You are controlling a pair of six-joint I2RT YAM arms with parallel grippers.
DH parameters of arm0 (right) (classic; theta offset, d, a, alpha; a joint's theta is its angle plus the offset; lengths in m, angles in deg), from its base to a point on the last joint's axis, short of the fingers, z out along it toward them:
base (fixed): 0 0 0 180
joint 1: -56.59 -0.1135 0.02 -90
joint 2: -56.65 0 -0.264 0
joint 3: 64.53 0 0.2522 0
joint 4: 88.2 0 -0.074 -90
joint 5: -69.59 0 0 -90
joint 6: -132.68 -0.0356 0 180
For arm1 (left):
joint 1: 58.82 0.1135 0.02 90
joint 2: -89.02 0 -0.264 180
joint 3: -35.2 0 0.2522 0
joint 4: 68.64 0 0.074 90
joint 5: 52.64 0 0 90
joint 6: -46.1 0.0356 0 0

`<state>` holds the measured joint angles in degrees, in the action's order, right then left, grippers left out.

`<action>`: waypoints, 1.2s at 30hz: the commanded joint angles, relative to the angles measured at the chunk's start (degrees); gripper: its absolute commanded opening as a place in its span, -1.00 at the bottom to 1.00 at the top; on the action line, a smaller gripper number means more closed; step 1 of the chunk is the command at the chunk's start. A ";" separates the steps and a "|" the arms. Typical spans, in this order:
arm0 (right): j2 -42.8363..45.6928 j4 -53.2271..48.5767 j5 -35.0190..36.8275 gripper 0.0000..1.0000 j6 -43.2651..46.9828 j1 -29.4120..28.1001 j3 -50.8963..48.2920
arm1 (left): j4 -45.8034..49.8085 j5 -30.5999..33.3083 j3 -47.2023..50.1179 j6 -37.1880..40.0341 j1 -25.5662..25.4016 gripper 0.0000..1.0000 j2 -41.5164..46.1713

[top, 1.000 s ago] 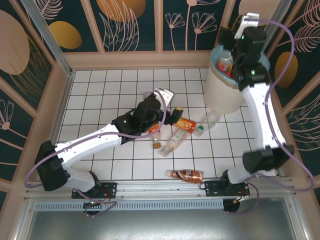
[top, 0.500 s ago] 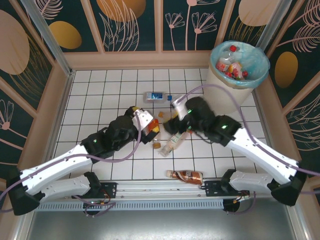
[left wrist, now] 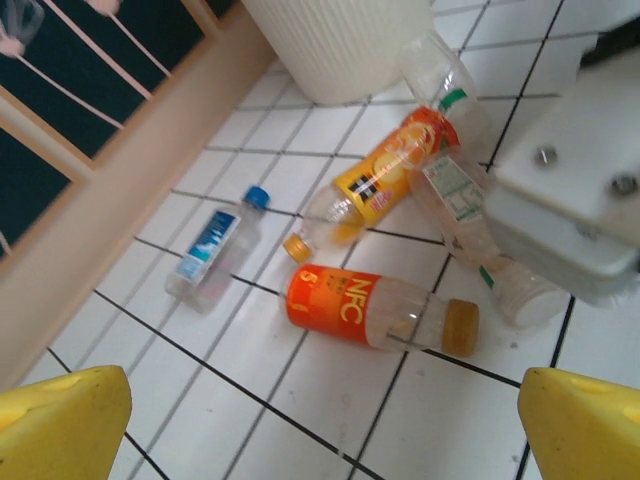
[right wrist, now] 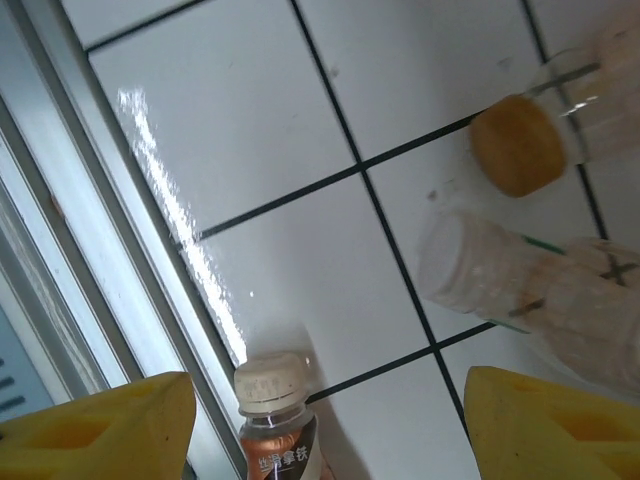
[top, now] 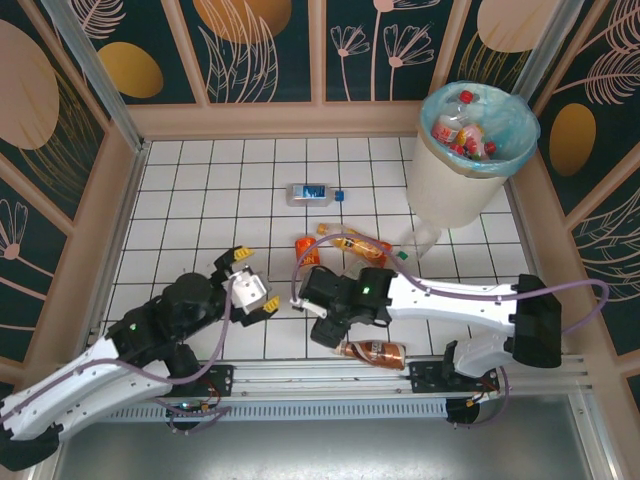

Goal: Put the plastic bottles in the bin

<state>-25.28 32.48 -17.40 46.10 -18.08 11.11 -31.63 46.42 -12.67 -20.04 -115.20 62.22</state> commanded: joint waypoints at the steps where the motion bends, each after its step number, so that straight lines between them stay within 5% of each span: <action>1: -3.49 -2.82 1.29 0.43 3.65 -1.26 -0.65 | 0.18 1.46 2.01 5.13 -0.07 0.97 4.22; 9: -11.47 -4.64 3.30 0.35 7.38 -2.34 -2.91 | -0.31 5.47 3.90 8.09 -0.13 0.98 3.34; 36: -16.42 -6.20 -2.76 0.25 8.08 -3.04 -5.29 | -2.59 6.04 6.60 8.70 -0.11 0.97 1.97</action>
<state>-40.32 29.13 -20.09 53.36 -20.77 6.42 -32.36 51.54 -6.84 -12.37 -115.20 63.68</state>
